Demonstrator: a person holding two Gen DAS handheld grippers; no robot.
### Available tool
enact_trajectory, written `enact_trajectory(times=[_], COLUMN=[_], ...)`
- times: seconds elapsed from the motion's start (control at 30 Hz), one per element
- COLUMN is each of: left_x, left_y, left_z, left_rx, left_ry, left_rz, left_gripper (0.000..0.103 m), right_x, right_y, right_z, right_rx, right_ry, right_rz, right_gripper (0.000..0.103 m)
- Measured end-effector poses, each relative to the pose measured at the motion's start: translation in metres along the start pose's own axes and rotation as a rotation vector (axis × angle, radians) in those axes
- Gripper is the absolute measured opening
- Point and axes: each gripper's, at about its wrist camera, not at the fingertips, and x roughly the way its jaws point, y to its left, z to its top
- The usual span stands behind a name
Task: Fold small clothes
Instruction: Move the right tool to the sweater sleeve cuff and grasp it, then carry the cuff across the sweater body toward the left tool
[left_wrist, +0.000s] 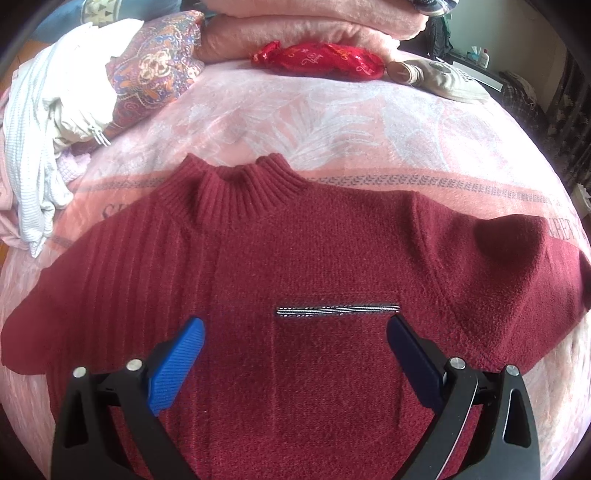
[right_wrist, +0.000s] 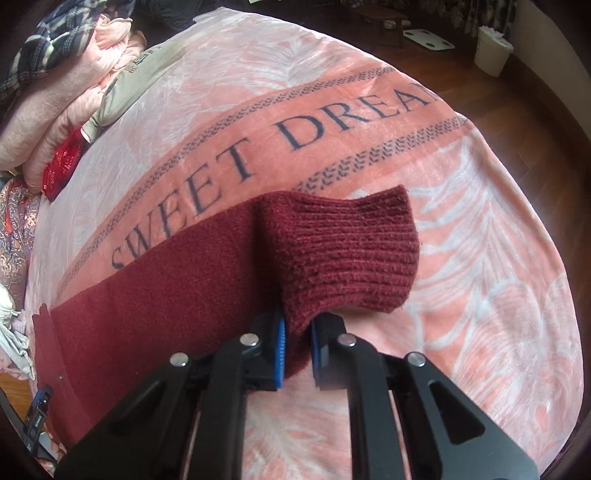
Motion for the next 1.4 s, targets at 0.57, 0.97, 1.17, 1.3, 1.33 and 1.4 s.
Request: enact_trajectory(times=[0.57,0.97,1.17,1.3,1.33,1.4], left_x=[-0.005,-0.005,-0.007,-0.006,-0.005,0.0], left_y=[0.109,0.126,0.105,0.079,0.069,0.049], left_z=[-0.004,-0.01,-0.012,-0.013,-0.012,-0.01], left_rx=[-0.126,-0.149,-0.128,-0.12,-0.118,-0.113], left_ry=[0.02,0.037,0.05,0.086,0.101,0.142], left_rz=[0.021,-0.014,-0.085,-0.199,-0.233,-0.315], left_gripper=[0.099,0.099,0.099,0.099,0.099,0.099], right_x=[-0.059,0.005,-0.011,-0.024,-0.027,-0.032], right_y=[0.25,0.351,0.334,0.307,0.299,0.286], right_z=[-0.1,-0.189,-0.209,-0.207,-0.207,-0.208], right_rx=[-0.509,-0.688,-0.676,-0.604,-0.593,-0.578], right_ry=[-0.215,-0.047,0.017,-0.004,-0.009,-0.027], right_rz=[0.067,0.143,0.387,0.383,0.376,0.344], right_gripper=[0.009,0.035,0.061,0.061,0.061,0.061])
